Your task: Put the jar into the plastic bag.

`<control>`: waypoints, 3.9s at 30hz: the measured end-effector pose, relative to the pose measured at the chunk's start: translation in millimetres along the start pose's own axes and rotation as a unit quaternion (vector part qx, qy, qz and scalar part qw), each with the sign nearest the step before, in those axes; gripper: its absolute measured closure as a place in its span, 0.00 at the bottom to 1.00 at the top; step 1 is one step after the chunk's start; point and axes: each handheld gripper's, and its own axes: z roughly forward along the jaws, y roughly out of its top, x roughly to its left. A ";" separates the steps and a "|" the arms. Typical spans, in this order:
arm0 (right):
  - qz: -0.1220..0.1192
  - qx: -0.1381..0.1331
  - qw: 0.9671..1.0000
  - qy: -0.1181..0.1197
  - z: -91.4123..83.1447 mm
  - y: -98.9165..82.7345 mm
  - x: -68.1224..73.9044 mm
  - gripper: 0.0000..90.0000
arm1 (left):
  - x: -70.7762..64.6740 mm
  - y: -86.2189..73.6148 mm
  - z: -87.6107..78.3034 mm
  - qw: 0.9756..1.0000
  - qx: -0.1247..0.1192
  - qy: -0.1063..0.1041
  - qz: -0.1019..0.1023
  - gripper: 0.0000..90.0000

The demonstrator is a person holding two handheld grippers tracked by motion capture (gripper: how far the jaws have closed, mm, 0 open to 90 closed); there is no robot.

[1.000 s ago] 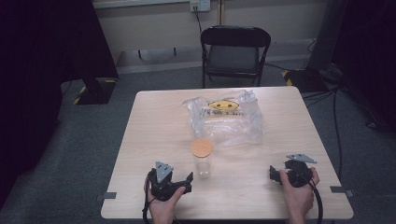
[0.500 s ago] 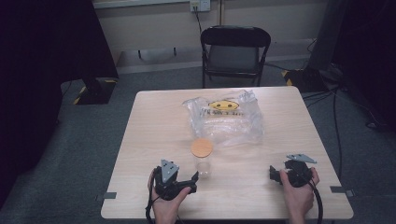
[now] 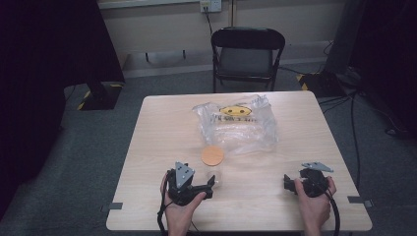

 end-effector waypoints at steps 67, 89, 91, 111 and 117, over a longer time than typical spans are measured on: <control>0.000 0.000 1.000 0.000 0.0 0.0 0.0 0.00 | -5.4 24.8 52.9 0.999 0.034 -0.028 0.025 0.28; 0.000 0.000 1.000 0.000 0.0 0.0 0.0 0.00 | 0.2 29.3 43.5 0.999 0.020 -0.026 0.014 0.29; 0.000 0.000 1.000 0.000 0.0 0.0 0.0 0.00 | 0.3 30.7 42.6 0.999 0.016 -0.029 0.017 0.29; 0.000 0.000 1.000 0.000 0.0 0.0 0.0 0.00 | 5.3 49.1 33.4 0.999 0.001 -0.029 0.013 0.29; 0.000 0.000 1.000 0.000 0.0 0.0 0.0 0.00 | 3.3 58.0 32.3 0.999 -0.008 -0.029 0.017 0.29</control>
